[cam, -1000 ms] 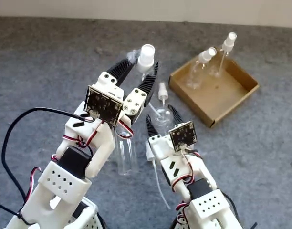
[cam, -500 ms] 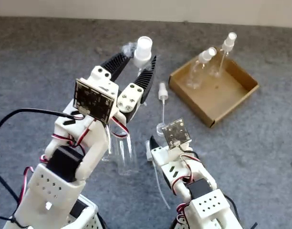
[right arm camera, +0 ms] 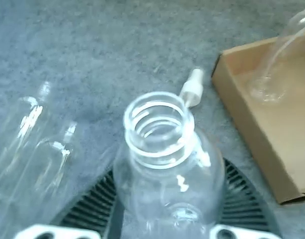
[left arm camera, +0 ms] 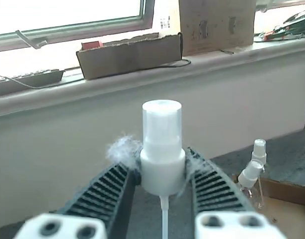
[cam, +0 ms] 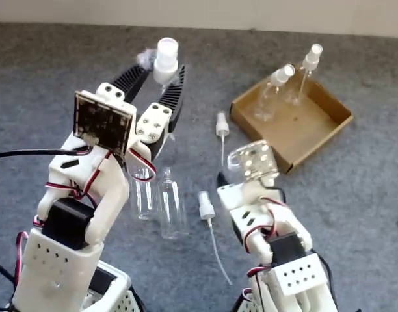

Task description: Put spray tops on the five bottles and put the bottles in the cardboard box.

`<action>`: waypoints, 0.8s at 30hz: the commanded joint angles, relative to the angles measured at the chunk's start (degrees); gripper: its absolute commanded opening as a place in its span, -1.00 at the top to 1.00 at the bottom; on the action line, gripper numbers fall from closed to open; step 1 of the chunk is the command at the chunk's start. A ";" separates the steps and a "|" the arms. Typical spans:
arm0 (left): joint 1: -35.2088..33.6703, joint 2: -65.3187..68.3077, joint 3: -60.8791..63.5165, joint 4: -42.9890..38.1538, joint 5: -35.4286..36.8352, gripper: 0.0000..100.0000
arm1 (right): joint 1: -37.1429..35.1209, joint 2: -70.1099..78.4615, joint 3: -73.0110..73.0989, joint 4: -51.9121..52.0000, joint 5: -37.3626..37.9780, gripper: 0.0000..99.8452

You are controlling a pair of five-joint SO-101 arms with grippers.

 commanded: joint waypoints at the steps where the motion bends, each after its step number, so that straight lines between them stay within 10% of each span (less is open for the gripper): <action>1: -1.01 0.31 -5.85 5.45 -0.09 0.95 | 1.10 -0.75 -9.10 6.02 -0.44 0.61; 24: -0.92 0.22 -8.84 14.07 -0.44 0.95 | 1.27 -27.12 -6.11 14.99 0.00 0.61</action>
